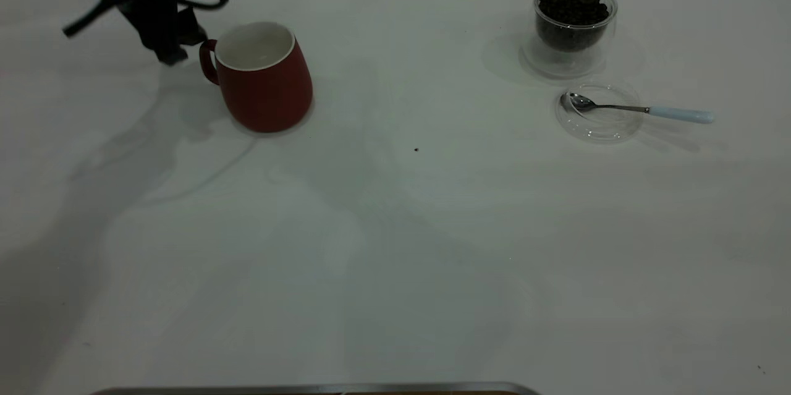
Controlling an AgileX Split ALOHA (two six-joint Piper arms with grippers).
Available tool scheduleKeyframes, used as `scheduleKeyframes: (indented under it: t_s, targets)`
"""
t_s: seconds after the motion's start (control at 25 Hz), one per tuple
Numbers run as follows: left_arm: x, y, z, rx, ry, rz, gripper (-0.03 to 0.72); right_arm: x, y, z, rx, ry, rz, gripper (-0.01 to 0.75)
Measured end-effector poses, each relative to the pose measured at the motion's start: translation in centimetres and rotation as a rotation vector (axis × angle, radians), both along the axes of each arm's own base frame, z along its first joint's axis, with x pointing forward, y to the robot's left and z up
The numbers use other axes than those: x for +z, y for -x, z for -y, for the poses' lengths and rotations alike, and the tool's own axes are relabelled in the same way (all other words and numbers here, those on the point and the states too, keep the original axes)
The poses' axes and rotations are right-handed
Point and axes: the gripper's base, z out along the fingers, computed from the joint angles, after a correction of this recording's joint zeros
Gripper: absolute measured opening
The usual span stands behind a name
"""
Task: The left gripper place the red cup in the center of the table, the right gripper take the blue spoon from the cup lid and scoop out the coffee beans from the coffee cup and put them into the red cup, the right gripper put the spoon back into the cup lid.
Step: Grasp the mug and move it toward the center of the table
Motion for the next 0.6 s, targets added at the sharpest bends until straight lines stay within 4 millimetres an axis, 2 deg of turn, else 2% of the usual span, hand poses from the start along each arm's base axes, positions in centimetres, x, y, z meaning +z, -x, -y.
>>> scheduleKeyframes:
  t_s: [0.48,0.6]
  targets:
    - [-0.77,0.11,0.25,-0.002,0.017,-0.013,0.585,0.0,0.0,0.0,0.0,0.0,0.0,0.586]
    - [-0.87,0.2,-0.17,0.026,-0.031,-0.032,0.585,0.0,0.0,0.0,0.0,0.0,0.0,0.586]
